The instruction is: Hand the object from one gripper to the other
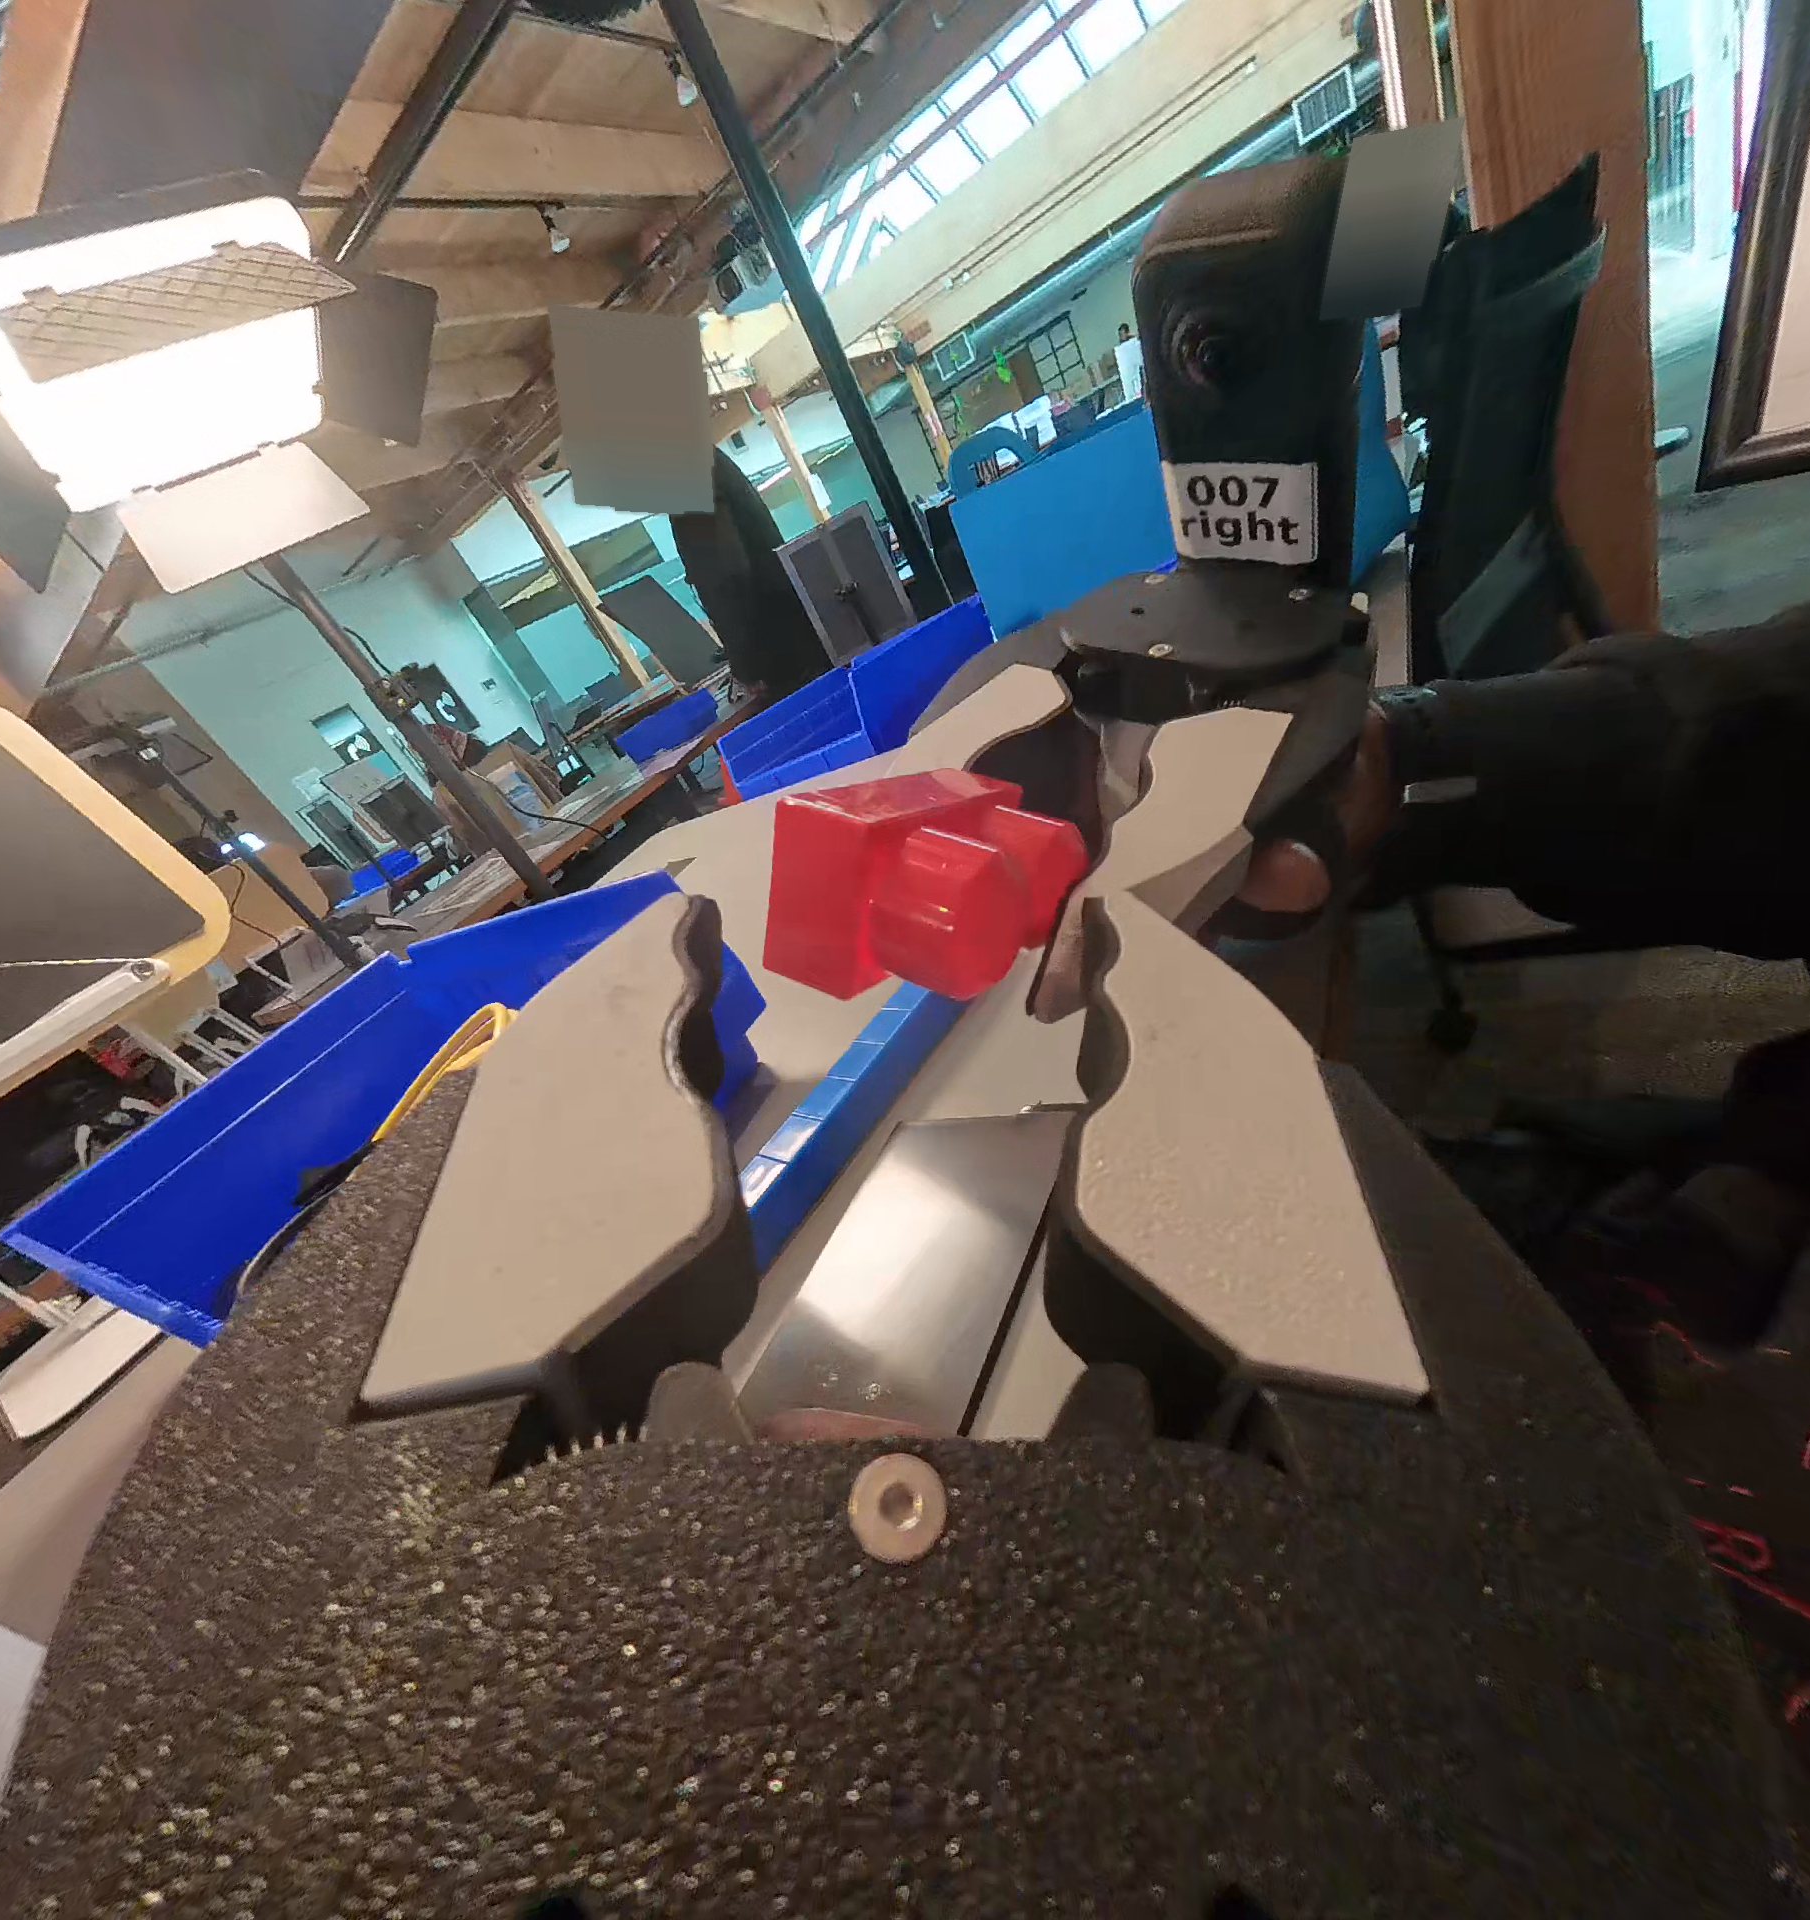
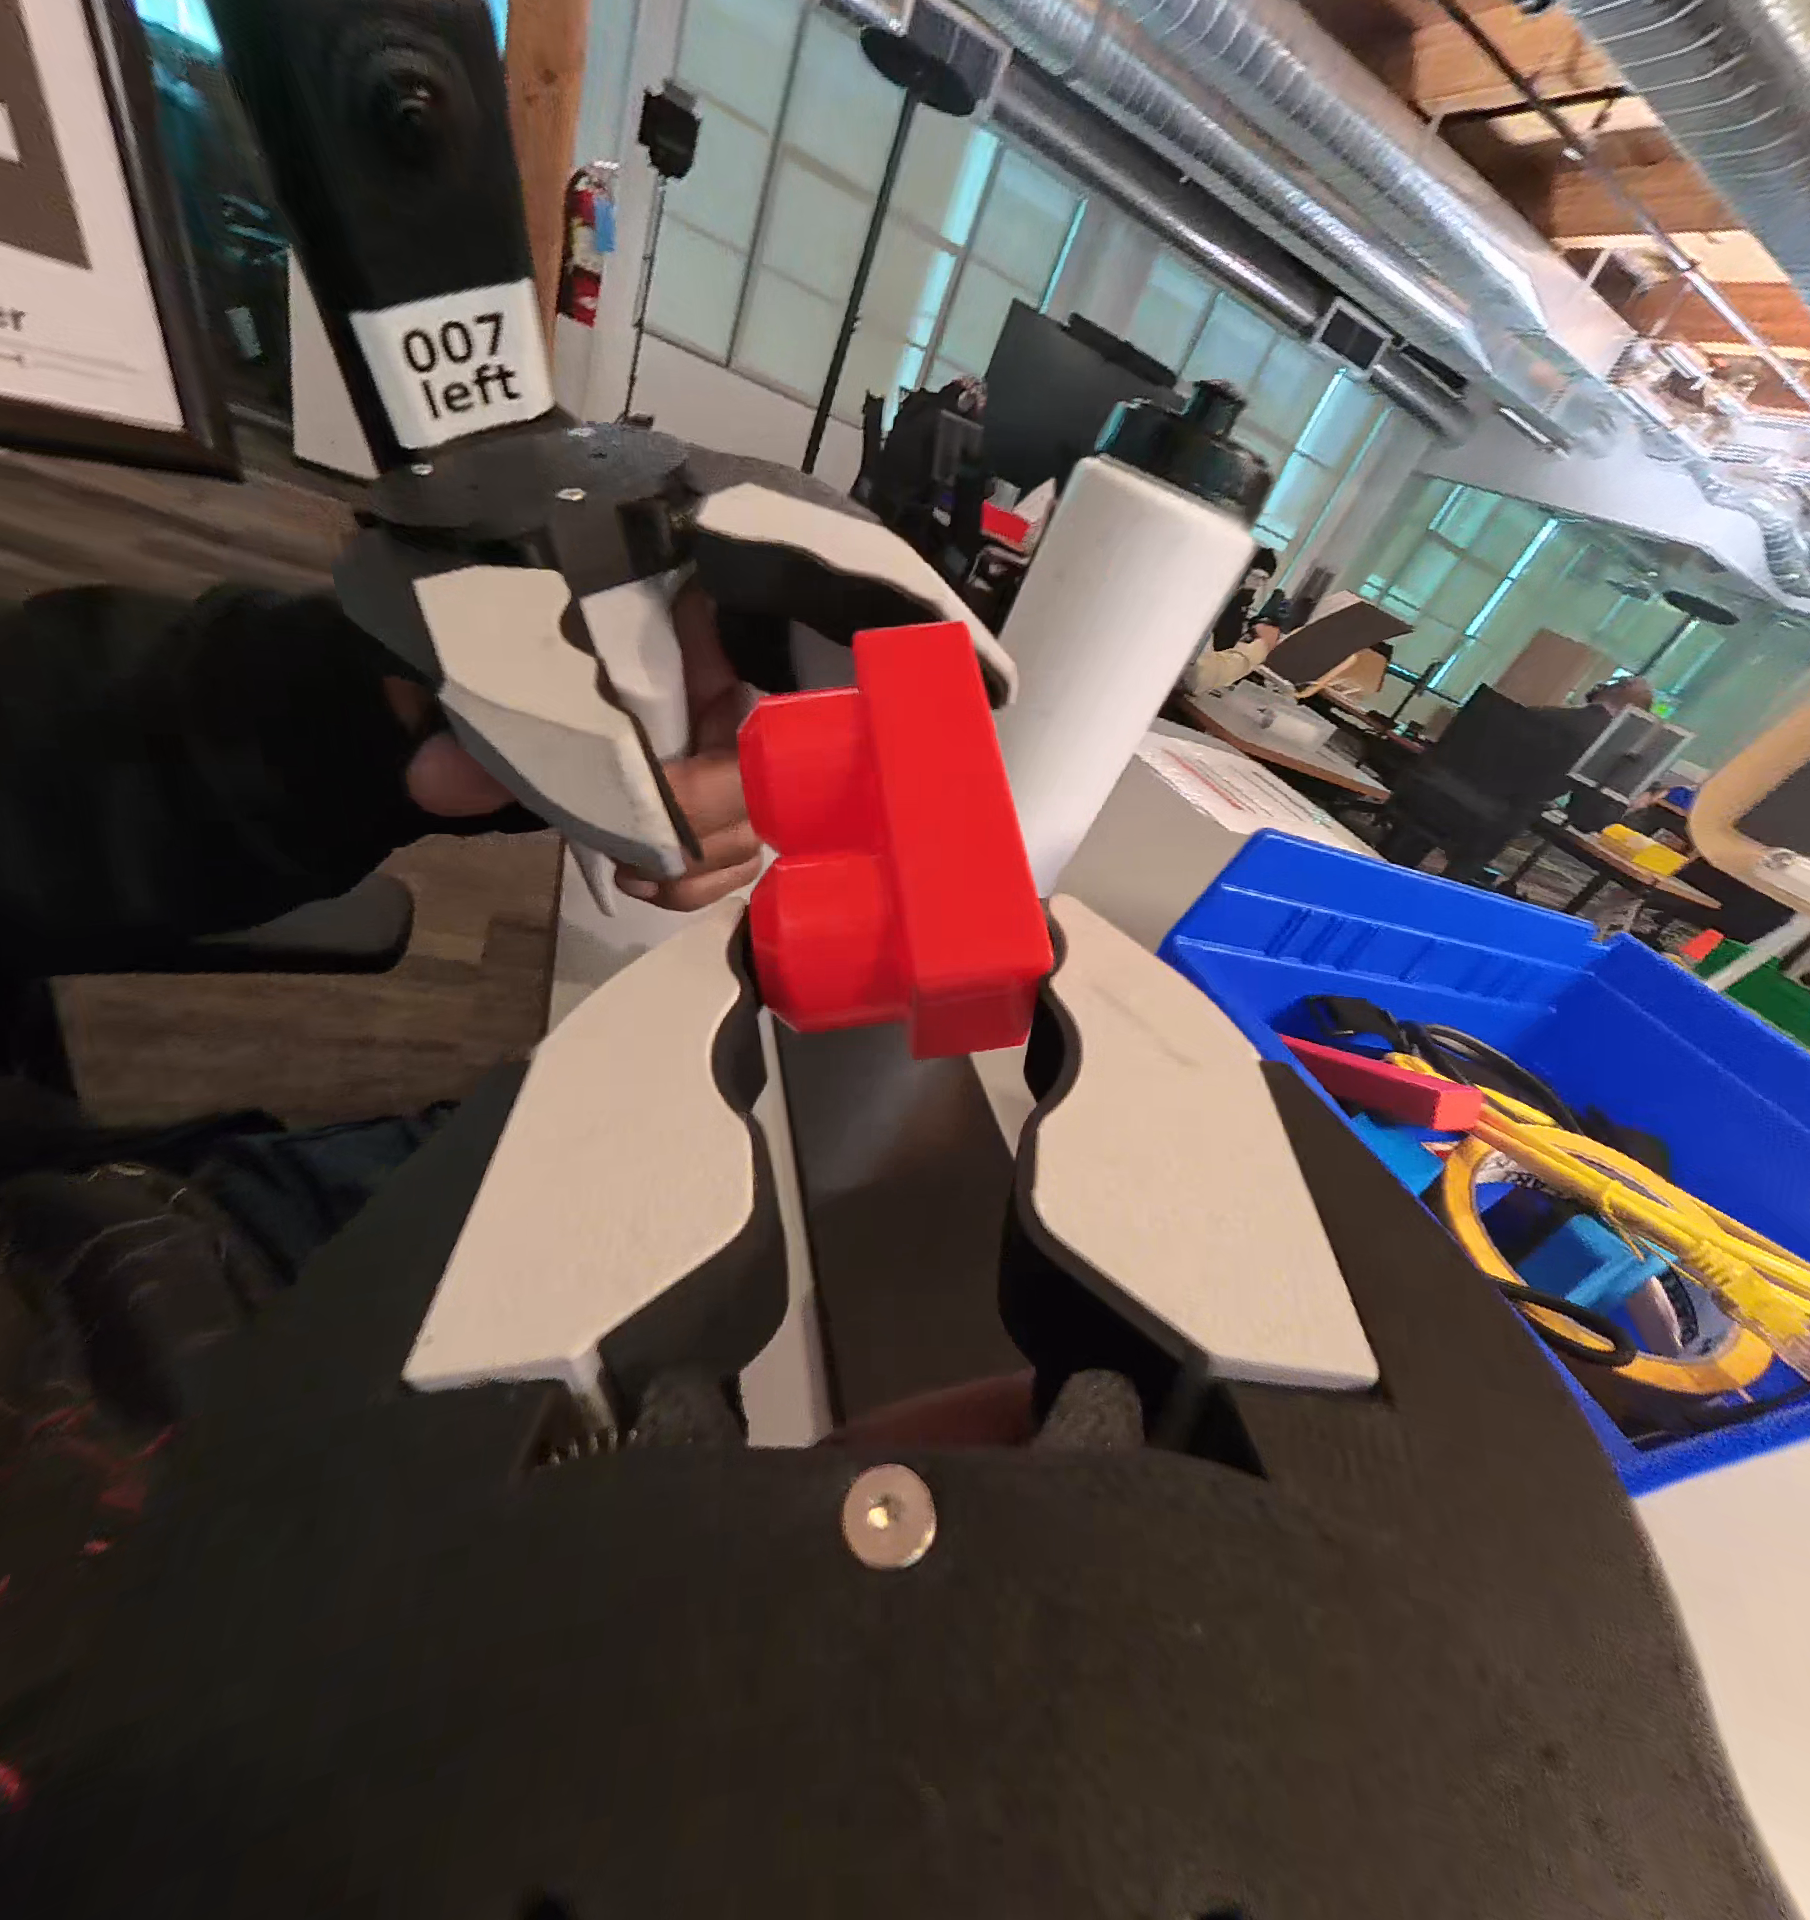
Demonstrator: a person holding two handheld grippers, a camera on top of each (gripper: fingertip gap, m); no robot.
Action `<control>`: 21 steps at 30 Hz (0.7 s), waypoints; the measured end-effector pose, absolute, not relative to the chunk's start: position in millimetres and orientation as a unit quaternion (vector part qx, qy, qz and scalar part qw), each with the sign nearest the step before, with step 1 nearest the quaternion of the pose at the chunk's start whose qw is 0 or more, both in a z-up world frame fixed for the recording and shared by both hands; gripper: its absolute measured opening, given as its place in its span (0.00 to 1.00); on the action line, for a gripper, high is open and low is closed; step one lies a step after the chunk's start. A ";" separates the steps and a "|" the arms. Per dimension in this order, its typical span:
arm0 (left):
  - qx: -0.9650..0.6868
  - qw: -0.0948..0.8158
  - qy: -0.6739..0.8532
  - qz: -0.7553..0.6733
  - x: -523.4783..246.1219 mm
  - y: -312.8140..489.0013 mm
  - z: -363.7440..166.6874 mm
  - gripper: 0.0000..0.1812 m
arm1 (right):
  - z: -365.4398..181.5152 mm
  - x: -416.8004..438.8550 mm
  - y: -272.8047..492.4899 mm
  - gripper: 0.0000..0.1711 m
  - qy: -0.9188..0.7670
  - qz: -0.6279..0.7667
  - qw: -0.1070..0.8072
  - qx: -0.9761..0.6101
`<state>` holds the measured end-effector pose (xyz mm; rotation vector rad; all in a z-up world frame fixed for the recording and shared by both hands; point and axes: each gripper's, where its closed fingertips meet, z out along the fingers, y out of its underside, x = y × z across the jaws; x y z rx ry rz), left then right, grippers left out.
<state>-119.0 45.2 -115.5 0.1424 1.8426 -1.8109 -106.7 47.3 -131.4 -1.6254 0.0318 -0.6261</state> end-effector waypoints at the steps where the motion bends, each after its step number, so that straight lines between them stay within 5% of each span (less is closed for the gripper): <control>1: 0.054 0.269 0.684 -0.677 -119.0 44.8 -117.2 0.38 | -132.8 -107.8 48.5 0.28 0.009 -0.273 0.641 -0.717; 21: 0.068 0.164 0.708 -0.683 -125.8 38.9 -132.6 0.29 | -142.8 -122.3 55.1 0.28 -0.032 -0.197 0.637 -0.744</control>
